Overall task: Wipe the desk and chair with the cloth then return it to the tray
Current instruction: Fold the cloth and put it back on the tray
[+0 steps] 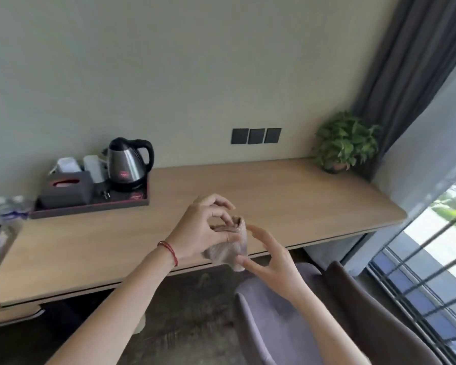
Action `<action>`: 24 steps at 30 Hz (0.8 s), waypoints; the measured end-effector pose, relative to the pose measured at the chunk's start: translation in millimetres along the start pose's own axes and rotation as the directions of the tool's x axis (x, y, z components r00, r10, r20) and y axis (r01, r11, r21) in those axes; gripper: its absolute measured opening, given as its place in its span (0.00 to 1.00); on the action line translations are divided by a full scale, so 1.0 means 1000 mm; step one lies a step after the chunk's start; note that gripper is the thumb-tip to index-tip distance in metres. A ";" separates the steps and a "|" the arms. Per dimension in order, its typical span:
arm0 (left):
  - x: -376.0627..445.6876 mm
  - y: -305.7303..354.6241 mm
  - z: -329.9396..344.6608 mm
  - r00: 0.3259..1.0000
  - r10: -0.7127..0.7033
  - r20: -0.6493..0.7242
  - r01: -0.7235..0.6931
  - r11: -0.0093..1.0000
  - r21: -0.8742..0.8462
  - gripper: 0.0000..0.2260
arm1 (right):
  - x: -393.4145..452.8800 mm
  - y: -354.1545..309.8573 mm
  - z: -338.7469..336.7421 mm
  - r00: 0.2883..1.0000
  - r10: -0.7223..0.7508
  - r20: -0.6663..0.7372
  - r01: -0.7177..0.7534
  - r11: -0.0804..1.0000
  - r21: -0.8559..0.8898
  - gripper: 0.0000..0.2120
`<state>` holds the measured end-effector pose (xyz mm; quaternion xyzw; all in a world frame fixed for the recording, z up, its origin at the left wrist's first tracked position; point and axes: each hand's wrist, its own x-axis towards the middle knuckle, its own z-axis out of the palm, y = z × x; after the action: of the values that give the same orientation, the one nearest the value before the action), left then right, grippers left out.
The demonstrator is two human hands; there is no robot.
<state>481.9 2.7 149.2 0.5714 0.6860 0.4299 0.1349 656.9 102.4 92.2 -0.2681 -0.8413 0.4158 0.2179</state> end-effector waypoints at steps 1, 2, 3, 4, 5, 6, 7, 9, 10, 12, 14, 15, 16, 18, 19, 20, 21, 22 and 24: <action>0.008 -0.010 -0.011 1.000 -0.013 0.020 0.014 0.999 -0.045 0.07 | 0.017 -0.006 0.011 0.999 -0.022 0.036 0.020 0.999 0.040 0.26; 0.017 -0.021 -0.022 0.999 -0.033 0.031 0.036 0.995 -0.094 0.08 | 0.034 -0.012 0.023 0.997 -0.032 0.075 0.026 0.996 0.085 0.23; 0.026 -0.032 -0.032 0.998 -0.055 0.038 0.060 0.988 -0.141 0.08 | 0.051 -0.018 0.034 0.994 -0.028 0.103 0.015 0.992 0.128 0.20; 0.035 -0.043 -0.041 0.996 -0.084 0.035 0.089 0.979 -0.185 0.07 | 0.068 -0.023 0.044 0.992 -0.022 0.125 0.001 0.986 0.167 0.18; 0.043 -0.055 -0.050 0.993 -0.117 0.021 0.118 0.966 -0.229 0.07 | 0.086 -0.027 0.052 0.990 -0.022 0.141 -0.007 0.980 0.201 0.18; 0.052 -0.066 -0.058 0.989 -0.148 -0.005 0.142 0.956 -0.258 0.07 | 0.105 -0.030 0.060 0.987 -0.028 0.158 -0.008 0.974 0.224 0.17; 0.061 -0.078 -0.066 0.984 -0.173 -0.040 0.155 0.949 -0.275 0.09 | 0.123 -0.033 0.067 0.982 -0.039 0.185 -0.007 0.971 0.240 0.17; 0.077 -0.102 -0.081 0.976 -0.195 -0.094 0.163 0.947 -0.279 0.11 | 0.160 -0.036 0.079 0.963 -0.066 0.259 -0.005 0.964 0.264 0.16; 0.085 -0.113 -0.088 0.973 -0.200 -0.112 0.162 0.946 -0.281 0.10 | 0.178 -0.036 0.084 0.951 -0.080 0.299 -0.007 0.960 0.281 0.16; 0.101 -0.134 -0.102 0.965 -0.208 -0.159 0.157 0.946 -0.283 0.07 | 0.214 -0.036 0.093 0.926 -0.099 0.364 -0.018 0.952 0.305 0.17; 0.116 -0.154 -0.115 0.952 -0.212 -0.222 0.152 0.954 -0.260 0.06 | 0.251 -0.037 0.100 0.905 -0.104 0.412 -0.018 0.959 0.282 0.18; 0.122 -0.164 -0.121 0.944 -0.218 -0.247 0.156 0.956 -0.249 0.06 | 0.267 -0.037 0.103 0.898 -0.105 0.428 -0.008 0.967 0.255 0.18; 0.127 -0.173 -0.128 0.935 -0.229 -0.272 0.164 0.956 -0.243 0.06 | 0.284 -0.038 0.107 0.892 -0.105 0.440 0.008 0.976 0.217 0.19; 0.135 -0.192 -0.140 0.916 -0.256 -0.308 0.181 0.951 -0.253 0.06 | 0.313 -0.039 0.112 0.877 -0.108 0.469 0.045 0.989 0.143 0.19; 0.137 -0.202 -0.146 0.907 -0.272 -0.322 0.192 0.946 -0.260 0.05 | 0.327 -0.039 0.115 0.869 -0.105 0.484 0.062 0.993 0.105 0.17; 0.139 -0.212 -0.152 0.896 -0.294 -0.332 0.210 0.941 -0.266 0.03 | 0.339 -0.038 0.119 0.865 -0.099 0.493 0.075 0.995 0.069 0.14; 0.140 -0.221 -0.158 0.887 -0.328 -0.325 0.244 0.931 -0.273 0.03 | 0.349 -0.036 0.123 0.861 -0.095 0.499 0.086 0.995 0.040 0.11; 0.140 -0.232 -0.162 0.878 -0.381 -0.290 0.301 0.910 -0.285 0.04 | 0.357 -0.033 0.129 0.858 -0.093 0.505 0.099 0.995 0.016 0.10; 0.137 -0.252 -0.167 0.846 -0.509 -0.161 0.447 0.840 -0.307 0.12 | 0.369 -0.026 0.143 0.850 -0.094 0.518 0.123 0.992 -0.022 0.09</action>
<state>157.9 58.7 102.4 0.3029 0.7565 0.5324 0.2291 284.7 239.1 86.5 -0.1049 -0.8936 0.4365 0.0001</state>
